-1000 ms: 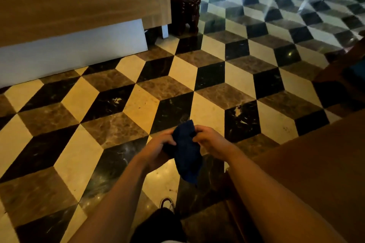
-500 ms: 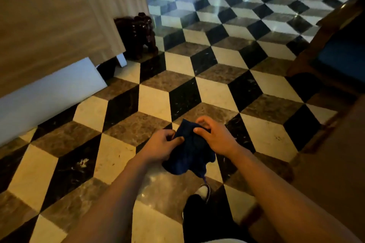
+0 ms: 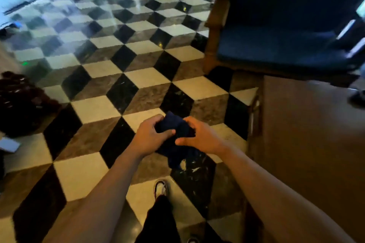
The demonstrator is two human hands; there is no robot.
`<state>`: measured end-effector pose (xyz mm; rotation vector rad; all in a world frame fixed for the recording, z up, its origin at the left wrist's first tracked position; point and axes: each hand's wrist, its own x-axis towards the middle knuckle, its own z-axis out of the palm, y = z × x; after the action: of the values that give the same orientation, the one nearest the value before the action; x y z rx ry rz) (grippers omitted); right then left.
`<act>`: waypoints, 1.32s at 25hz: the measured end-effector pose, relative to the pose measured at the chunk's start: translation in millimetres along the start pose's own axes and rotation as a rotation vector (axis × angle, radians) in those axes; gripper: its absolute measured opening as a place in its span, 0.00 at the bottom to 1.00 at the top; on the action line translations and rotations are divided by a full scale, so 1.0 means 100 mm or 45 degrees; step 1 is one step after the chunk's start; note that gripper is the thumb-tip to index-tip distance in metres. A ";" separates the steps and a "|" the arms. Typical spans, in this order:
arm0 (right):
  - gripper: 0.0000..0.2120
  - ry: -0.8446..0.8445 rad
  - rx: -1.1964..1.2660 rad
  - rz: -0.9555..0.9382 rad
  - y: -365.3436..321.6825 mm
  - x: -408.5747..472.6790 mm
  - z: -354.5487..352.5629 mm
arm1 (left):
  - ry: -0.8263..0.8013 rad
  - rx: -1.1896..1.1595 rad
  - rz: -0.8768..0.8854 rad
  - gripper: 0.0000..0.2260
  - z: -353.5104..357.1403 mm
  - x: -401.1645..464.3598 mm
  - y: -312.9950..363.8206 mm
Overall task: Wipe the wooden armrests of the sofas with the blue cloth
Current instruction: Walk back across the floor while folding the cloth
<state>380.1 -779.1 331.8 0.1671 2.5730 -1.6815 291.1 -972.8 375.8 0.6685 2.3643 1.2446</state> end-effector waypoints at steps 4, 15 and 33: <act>0.09 0.255 0.095 0.237 0.45 0.42 -0.69 | -0.282 0.139 0.308 0.10 0.29 1.38 0.17; 0.06 0.969 0.156 0.471 1.04 1.05 -2.54 | -1.022 -0.192 0.268 0.05 1.44 4.09 1.13; 0.03 1.447 0.752 1.027 3.57 1.80 -4.67 | -1.473 0.516 0.148 0.05 4.82 7.00 2.13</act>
<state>249.7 -198.9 174.7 2.3388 1.6857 -2.1401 30.1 -151.2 218.5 1.2280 1.5529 0.1979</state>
